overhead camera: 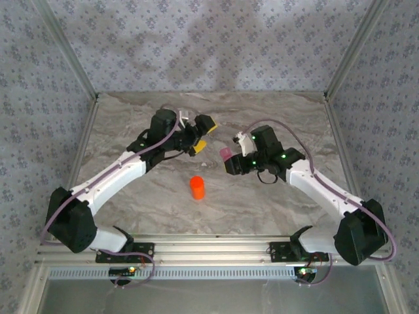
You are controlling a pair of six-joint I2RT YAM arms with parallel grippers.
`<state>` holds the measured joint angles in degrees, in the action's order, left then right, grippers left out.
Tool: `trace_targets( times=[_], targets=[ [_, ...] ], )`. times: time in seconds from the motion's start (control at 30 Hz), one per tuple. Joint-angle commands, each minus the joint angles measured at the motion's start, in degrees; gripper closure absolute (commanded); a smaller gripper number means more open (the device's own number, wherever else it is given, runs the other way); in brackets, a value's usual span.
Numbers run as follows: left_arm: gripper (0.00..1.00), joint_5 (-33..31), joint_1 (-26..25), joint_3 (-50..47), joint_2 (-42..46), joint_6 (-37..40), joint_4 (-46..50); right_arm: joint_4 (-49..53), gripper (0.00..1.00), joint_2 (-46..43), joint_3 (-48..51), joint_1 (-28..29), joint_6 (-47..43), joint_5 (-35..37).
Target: Sort the pills into containers
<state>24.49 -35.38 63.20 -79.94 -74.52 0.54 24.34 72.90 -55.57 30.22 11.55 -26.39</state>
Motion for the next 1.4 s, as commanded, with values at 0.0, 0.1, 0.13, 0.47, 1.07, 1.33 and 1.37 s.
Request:
trace_targets(
  times=[0.0,0.1,0.13,0.47,1.07,1.33,1.37],
  targets=[
    [0.04,1.2,-1.5,2.5,-0.3,-2.1,-3.3,-1.5,0.7,-0.9,1.0,-1.8,-2.0,-1.4],
    [0.07,1.2,-2.7,2.4,-0.6,-2.3,-4.3,-1.2,0.71,-0.8,0.8,-2.3,-2.1,0.4],
    [0.08,1.3,-3.0,2.4,-0.8,-2.5,-4.7,-1.2,0.71,-0.7,0.8,-2.4,-1.9,0.8],
    [0.08,2.8,-5.3,3.0,-5.1,-4.5,-8.2,-2.8,0.71,0.6,0.0,-2.2,-0.2,2.8],
    [0.08,3.2,-6.3,4.4,-7.2,-6.2,-10.1,-4.1,0.72,3.1,-0.4,-2.1,0.9,2.8],
    [0.08,2.7,-6.6,4.1,-7.9,-6.2,-9.6,-4.0,0.72,3.2,-0.2,-2.4,0.9,3.4],
    [0.08,2.5,-6.7,3.9,-7.7,-6.0,-9.7,-4.0,0.73,3.3,-0.2,-2.5,1.0,3.5]
  ],
)
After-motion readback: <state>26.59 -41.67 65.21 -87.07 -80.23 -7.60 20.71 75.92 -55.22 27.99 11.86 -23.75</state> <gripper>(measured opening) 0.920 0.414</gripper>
